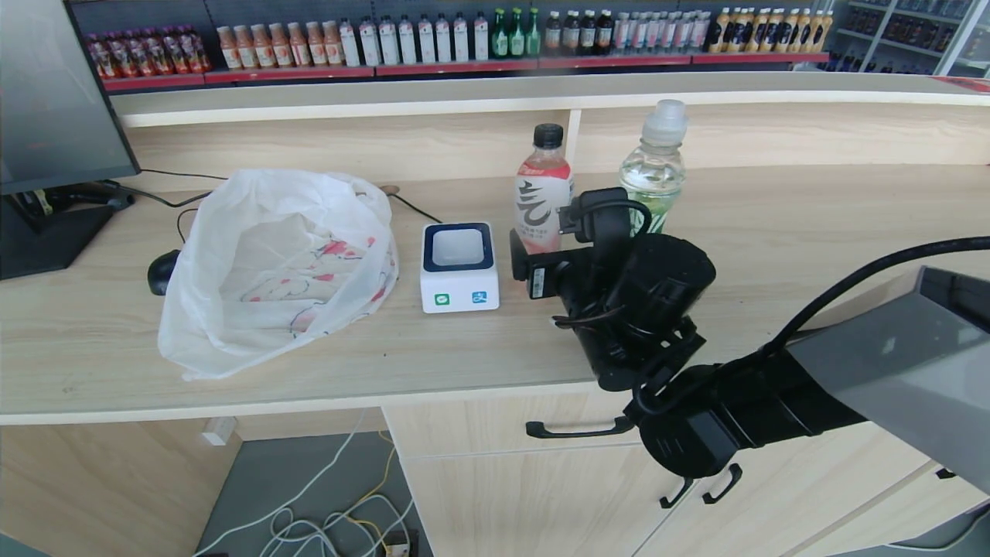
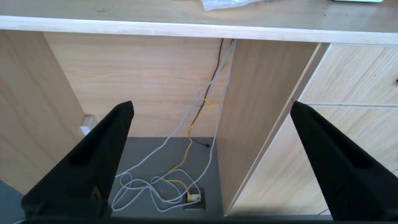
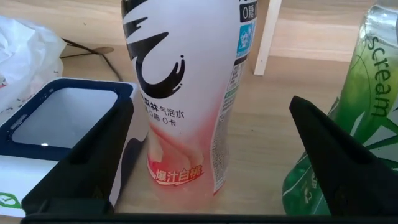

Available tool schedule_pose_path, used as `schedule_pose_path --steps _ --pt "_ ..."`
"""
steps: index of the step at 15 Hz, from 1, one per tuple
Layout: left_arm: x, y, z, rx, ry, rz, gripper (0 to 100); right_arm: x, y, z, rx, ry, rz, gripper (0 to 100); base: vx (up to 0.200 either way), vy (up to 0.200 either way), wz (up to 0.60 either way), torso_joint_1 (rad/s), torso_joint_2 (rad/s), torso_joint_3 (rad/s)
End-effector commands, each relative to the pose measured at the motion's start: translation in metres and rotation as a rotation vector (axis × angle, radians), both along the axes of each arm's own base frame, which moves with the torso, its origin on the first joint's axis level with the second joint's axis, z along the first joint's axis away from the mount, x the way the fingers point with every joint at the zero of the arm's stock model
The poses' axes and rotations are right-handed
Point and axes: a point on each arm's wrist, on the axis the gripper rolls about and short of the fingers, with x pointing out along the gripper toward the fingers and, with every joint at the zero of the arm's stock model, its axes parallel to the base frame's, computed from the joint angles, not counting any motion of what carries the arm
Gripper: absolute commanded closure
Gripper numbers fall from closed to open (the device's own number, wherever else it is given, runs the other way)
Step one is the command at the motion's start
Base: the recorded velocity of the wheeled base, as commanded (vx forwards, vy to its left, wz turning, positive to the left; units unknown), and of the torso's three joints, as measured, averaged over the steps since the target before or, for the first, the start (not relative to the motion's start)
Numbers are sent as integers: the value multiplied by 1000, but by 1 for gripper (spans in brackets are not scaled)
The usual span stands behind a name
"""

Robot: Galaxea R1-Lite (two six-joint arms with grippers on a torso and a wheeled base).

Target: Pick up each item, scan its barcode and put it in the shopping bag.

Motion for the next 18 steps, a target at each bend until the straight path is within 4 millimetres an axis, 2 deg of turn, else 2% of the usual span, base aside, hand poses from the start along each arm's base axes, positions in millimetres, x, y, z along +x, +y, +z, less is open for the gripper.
schedule_pose_path --steps 1,7,12,18 --pt "0 0 0 0 -1 0 0 10 5 0 12 -15 -6 0 0 0 0 0 0 0" --pt "0 0 0 0 -1 0 0 24 17 4 12 -14 -5 0 0 0 0 0 0 0" --pt "0 0 0 0 -1 0 0 36 14 -2 12 -14 -25 0 0 0 0 0 0 0" --pt "0 0 0 0 -1 0 0 40 15 -6 10 -13 -27 0 0 0 0 0 0 0"
